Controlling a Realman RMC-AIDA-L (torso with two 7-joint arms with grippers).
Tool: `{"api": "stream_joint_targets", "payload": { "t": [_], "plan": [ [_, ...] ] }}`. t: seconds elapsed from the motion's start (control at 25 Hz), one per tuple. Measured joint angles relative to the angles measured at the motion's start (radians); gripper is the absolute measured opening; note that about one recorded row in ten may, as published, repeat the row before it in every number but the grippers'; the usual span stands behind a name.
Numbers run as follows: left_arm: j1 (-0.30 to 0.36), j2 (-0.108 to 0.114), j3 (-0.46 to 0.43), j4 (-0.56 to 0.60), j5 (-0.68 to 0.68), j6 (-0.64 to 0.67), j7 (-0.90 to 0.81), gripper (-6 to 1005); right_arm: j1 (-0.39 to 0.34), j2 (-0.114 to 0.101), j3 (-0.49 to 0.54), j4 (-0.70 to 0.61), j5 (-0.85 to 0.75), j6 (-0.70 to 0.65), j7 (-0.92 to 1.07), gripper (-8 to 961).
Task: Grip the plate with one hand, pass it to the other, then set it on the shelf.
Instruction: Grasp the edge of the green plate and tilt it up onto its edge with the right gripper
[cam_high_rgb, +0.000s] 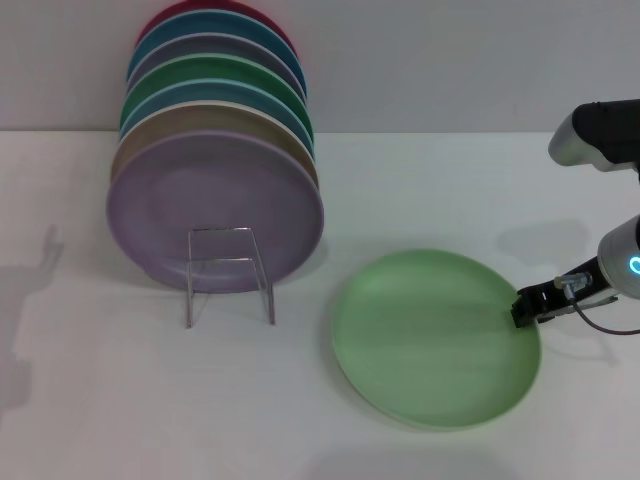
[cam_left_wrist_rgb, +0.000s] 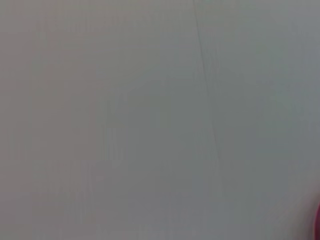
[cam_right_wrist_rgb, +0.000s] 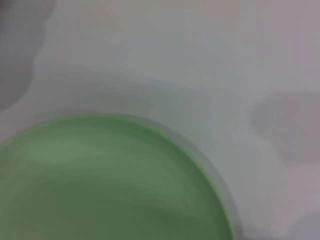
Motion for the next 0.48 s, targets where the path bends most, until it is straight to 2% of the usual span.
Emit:
{"api": "stream_joint_targets", "payload": {
  "t": [0.48],
  "plan": [
    [0.001, -0.002, 0.001, 0.000, 0.000, 0.004, 0.000, 809, -0.007, 0.001, -0.039, -0.003, -0.002, -0.034, 0.004, 216]
  ]
}}
